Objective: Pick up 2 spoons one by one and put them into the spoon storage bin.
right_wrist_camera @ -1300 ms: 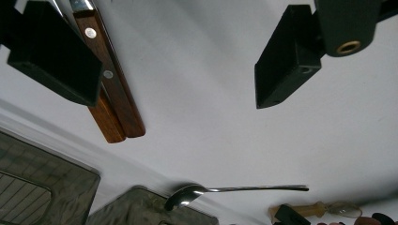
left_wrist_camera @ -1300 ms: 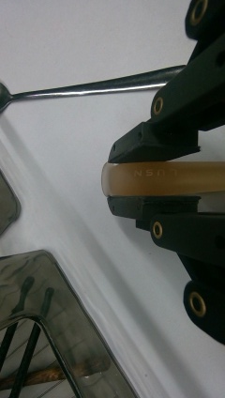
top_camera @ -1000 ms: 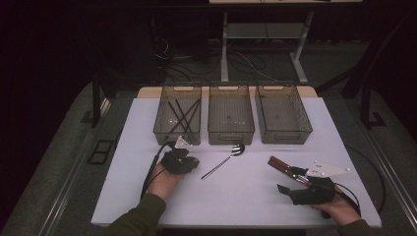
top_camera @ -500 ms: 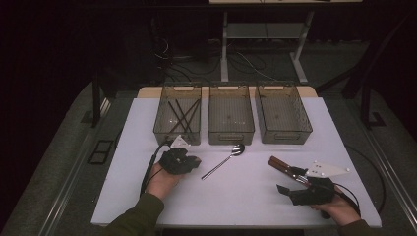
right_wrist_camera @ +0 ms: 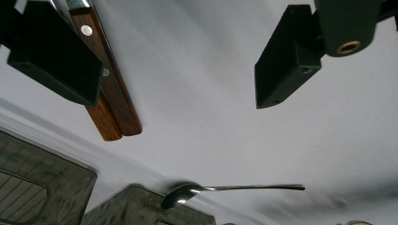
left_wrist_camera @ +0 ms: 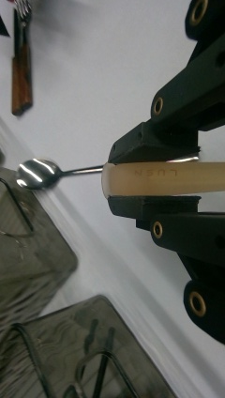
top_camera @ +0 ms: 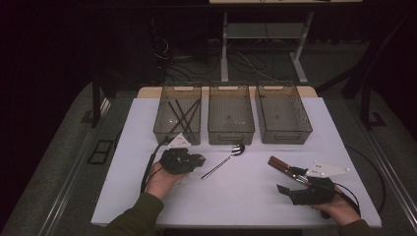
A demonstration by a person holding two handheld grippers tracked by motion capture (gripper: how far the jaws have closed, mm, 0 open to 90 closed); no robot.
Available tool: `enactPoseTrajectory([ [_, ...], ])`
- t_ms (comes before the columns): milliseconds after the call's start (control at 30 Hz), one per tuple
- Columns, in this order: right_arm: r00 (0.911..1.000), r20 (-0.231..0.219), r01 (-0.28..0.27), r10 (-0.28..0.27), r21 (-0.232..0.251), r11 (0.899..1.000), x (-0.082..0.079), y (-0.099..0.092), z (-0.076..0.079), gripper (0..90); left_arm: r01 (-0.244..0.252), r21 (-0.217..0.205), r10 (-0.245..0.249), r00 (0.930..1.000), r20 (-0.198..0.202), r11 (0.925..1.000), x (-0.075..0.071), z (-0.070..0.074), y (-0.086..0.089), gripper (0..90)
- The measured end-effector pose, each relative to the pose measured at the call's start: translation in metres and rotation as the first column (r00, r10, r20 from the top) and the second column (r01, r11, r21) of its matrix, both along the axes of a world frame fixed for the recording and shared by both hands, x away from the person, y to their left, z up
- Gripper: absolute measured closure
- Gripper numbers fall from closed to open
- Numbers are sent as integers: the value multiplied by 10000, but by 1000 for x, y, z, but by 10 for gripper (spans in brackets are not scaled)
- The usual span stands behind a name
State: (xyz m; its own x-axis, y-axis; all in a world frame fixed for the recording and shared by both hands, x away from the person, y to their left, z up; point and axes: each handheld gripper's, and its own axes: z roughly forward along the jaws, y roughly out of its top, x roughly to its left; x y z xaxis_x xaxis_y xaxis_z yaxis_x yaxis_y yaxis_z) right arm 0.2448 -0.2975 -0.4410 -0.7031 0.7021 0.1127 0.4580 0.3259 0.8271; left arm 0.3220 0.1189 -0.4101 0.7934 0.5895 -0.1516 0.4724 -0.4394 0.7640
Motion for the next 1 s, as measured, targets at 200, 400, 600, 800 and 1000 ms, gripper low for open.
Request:
enactPoseTrajectory([
  [200, 10000, -1, 21, -21, -46, 10000, 1, 0, 0, 155, 285, -263, -282, 9995, 102, 9992, 3, 7, -4, 737],
  [400, 10000, -3, 28, -28, -48, 10000, 0, 0, 0, 155, 533, -466, -523, 9984, 238, 9975, 9, 14, -14, 737],
  [600, 10000, -20, 21, -21, -28, 10000, 0, 1, 0, 155, 665, -836, -635, 9973, 376, 9943, 16, 22, -23, 736],
  [800, 10000, -2, 42, -42, -13, 10000, 1, 0, -1, 155, 655, -1219, -607, 9973, 424, 9904, 25, 27, -28, 736],
  [1000, 10000, -60, 49, -49, -8, 10000, 0, 1, 0, 155, 598, -1448, -521, 9971, 562, 9877, 35, 34, -34, 736],
])
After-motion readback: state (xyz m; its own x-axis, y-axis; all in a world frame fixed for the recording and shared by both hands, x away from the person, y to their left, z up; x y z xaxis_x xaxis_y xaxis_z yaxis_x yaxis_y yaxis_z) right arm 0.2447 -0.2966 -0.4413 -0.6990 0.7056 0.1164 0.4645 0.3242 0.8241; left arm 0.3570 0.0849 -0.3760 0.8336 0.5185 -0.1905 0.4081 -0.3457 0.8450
